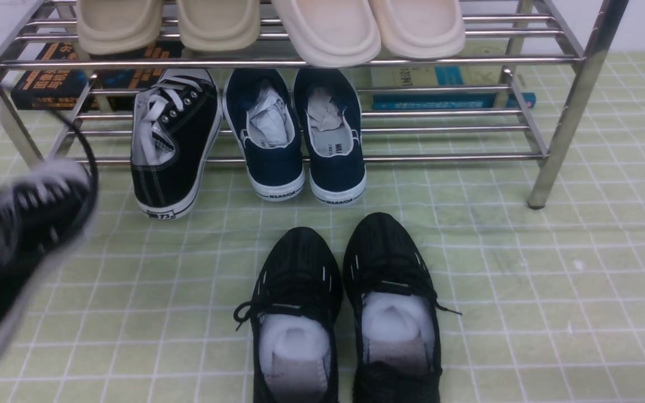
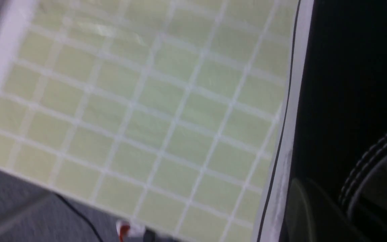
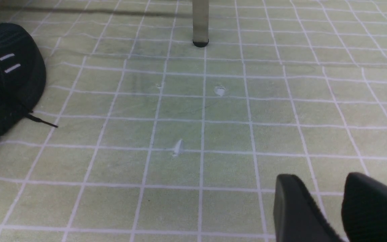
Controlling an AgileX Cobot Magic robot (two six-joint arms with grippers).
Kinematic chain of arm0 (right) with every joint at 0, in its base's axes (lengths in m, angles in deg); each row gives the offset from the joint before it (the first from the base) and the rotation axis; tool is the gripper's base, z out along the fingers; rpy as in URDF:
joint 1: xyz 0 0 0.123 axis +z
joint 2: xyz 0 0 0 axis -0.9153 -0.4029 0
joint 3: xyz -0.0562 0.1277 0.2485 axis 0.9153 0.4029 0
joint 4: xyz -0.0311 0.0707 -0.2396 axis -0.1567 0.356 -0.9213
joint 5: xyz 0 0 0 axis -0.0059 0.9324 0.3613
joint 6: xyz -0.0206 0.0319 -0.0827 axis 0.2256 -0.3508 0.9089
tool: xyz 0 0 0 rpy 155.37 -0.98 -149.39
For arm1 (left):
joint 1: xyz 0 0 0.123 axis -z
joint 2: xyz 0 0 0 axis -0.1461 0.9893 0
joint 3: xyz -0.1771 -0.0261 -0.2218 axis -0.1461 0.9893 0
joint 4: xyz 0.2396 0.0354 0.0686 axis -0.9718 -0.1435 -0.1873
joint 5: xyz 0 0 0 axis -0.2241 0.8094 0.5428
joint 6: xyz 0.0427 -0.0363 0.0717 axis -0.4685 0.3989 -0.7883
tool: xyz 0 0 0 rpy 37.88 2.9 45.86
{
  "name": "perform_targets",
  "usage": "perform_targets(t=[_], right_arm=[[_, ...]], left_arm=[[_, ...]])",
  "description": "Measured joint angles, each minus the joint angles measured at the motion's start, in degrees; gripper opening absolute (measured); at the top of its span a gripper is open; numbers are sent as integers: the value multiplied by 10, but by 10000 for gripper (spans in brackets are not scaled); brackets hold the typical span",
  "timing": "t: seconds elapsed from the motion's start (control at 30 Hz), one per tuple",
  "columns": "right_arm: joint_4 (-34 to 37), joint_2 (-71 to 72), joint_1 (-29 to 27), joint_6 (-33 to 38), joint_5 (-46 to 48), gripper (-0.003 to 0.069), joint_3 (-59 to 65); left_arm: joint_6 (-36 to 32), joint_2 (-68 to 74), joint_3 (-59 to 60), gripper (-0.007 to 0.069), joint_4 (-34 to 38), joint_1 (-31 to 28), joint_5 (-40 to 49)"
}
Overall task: Take the shoes off the shelf with your hand from the green coffee tablecloth.
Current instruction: 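Set the held shoe down on the floor in front of the rack with the left gripper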
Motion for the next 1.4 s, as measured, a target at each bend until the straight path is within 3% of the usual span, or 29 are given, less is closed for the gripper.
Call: perform_targets(t=[0.2,0.47,0.77,1.03,1.33,1.4], right_arm=[[-1,0,0,0,0,237,0],[0,0,0,0,0,237,0],[0,0,0,0,0,237,0],[0,0,0,0,0,237,0],[0,0,0,0,0,237,0],[0,0,0,0,0,237,0]], left_arm=[[0,-6,82,11,50,0,-20],[45,-6,156,11,57,0,-146],[51,-6,234,15,57,0,-302],[51,-3,267,23,62,0,-360],[47,26,284,106,70,0,-386],[47,31,284,184,73,0,-387]])
